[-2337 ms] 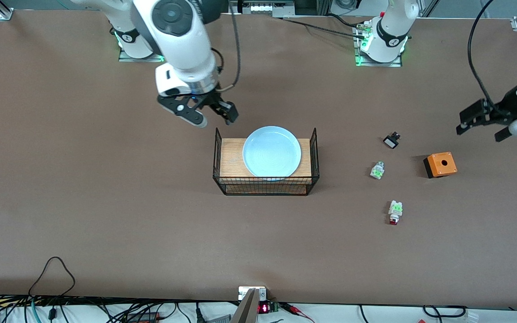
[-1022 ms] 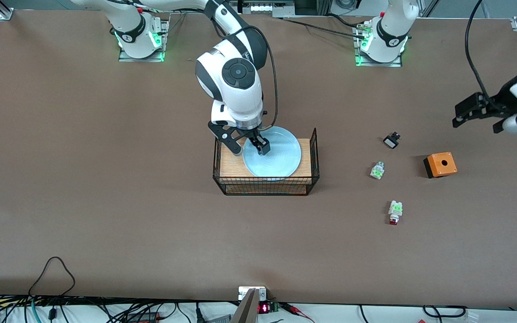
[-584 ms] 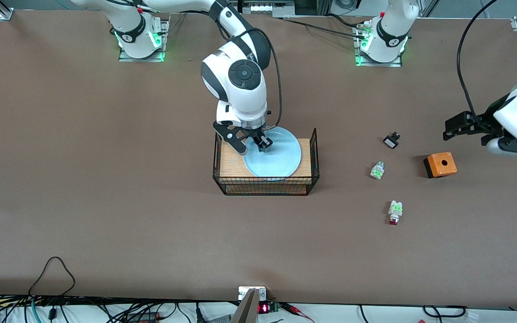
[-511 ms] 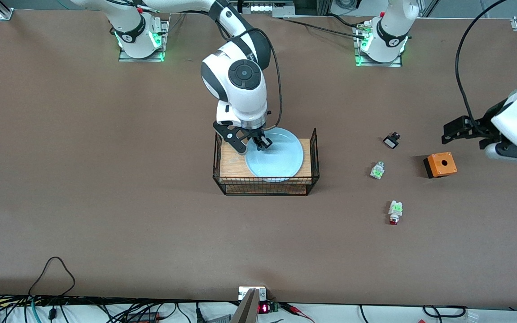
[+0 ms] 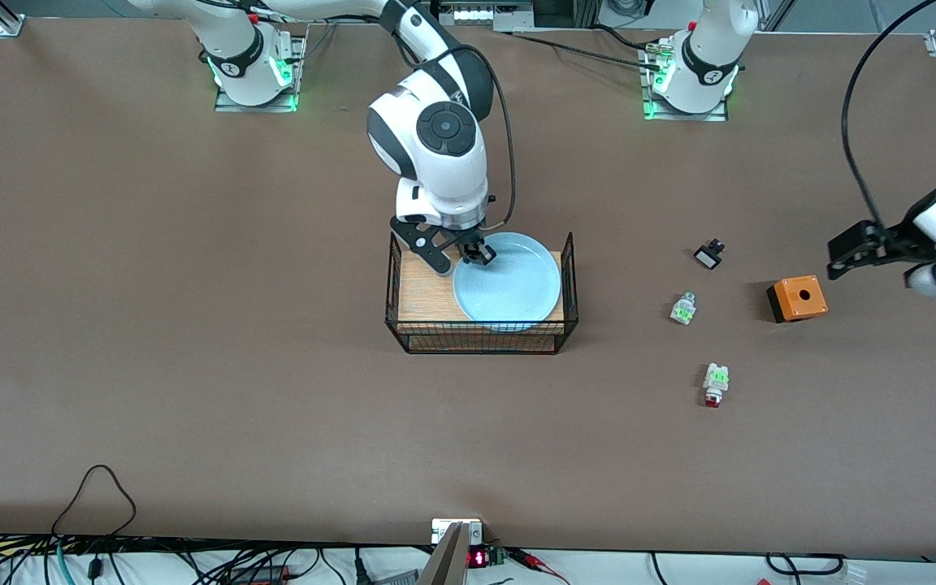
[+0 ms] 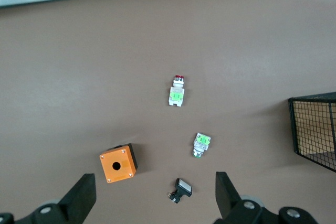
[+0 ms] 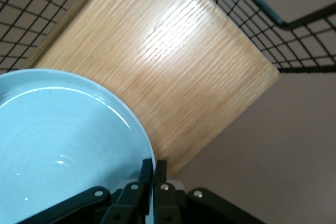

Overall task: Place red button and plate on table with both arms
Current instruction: 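Lift the blue plate out of the basket with the right gripper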

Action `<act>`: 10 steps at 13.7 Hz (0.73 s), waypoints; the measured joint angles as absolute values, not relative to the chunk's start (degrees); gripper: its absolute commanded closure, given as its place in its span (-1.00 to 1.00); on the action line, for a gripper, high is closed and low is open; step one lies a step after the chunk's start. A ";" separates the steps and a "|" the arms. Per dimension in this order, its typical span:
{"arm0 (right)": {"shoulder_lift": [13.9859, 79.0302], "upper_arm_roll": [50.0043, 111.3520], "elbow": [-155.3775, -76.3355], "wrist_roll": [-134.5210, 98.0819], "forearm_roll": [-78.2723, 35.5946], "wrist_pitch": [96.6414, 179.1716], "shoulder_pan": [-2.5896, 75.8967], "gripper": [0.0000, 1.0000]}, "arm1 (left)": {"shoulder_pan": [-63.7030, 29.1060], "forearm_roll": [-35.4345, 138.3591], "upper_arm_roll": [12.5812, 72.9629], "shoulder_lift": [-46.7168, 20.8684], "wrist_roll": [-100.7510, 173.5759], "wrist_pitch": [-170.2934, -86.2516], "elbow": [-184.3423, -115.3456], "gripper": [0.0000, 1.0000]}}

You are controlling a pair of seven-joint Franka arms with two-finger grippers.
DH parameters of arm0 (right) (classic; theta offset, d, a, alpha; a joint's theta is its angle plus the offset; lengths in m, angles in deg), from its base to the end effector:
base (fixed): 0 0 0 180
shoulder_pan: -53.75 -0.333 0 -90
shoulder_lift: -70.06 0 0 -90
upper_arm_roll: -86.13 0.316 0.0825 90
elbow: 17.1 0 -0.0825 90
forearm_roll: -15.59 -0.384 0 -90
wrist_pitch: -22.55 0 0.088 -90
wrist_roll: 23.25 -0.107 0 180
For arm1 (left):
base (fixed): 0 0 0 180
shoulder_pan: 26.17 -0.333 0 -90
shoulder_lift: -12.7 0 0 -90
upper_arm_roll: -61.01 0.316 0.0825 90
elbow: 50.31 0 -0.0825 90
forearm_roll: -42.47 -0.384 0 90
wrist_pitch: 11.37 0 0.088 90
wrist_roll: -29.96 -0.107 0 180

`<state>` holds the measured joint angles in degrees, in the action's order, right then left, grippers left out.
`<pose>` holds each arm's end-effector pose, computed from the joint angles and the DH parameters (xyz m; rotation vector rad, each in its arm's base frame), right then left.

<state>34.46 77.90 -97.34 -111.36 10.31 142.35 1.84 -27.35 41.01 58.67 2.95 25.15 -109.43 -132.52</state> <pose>0.5085 0.5207 0.3514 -2.8367 1.1803 -0.0485 0.6202 -0.0079 0.6028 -3.1110 0.1642 -0.1652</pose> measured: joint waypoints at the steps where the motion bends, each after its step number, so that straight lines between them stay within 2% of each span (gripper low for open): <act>1: 34.62 77.90 -97.31 -111.36 10.31 142.32 1.72 1.00 | -27.54 41.09 58.74 3.44 25.16 -109.36 -132.52 -1.00; 6: 37.65 77.60 -97.10 -110.35 10.25 141.92 2.06 1.00 | -27.62 41.20 58.79 3.13 25.28 -109.34 -132.89 -1.00; 10: 42.38 77.18 -96.93 -107.92 10.24 137.40 3.70 1.00 | -28.43 41.20 58.85 2.15 25.28 -110.83 -133.39 -1.00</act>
